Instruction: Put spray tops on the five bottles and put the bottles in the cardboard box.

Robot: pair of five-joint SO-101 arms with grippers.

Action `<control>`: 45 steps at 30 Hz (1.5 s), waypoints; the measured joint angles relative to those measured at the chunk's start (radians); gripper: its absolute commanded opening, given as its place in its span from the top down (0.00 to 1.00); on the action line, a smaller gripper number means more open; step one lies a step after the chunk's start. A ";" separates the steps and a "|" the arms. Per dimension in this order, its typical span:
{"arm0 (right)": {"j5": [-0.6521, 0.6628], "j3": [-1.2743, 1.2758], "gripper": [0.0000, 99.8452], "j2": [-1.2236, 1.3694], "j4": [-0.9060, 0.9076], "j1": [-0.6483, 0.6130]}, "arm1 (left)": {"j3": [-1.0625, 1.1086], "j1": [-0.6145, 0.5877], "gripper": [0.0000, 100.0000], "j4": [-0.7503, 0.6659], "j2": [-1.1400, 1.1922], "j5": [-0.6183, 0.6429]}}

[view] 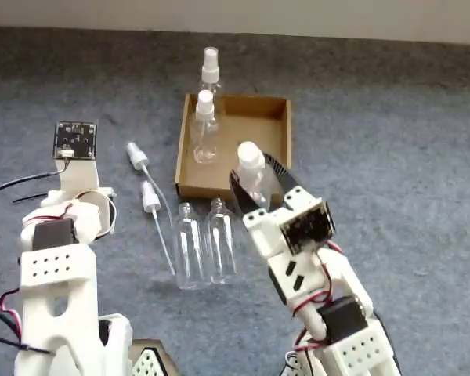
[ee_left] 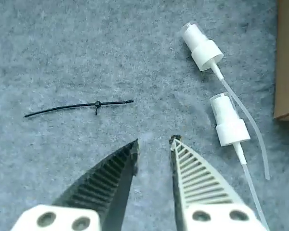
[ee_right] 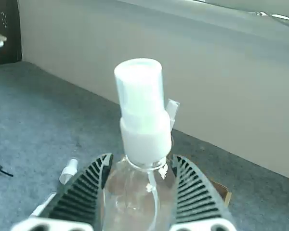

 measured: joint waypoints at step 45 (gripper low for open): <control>-0.048 -0.133 0.99 1.208 -1.138 -0.097 | 0.055 -0.002 0.89 -0.218 0.187 0.094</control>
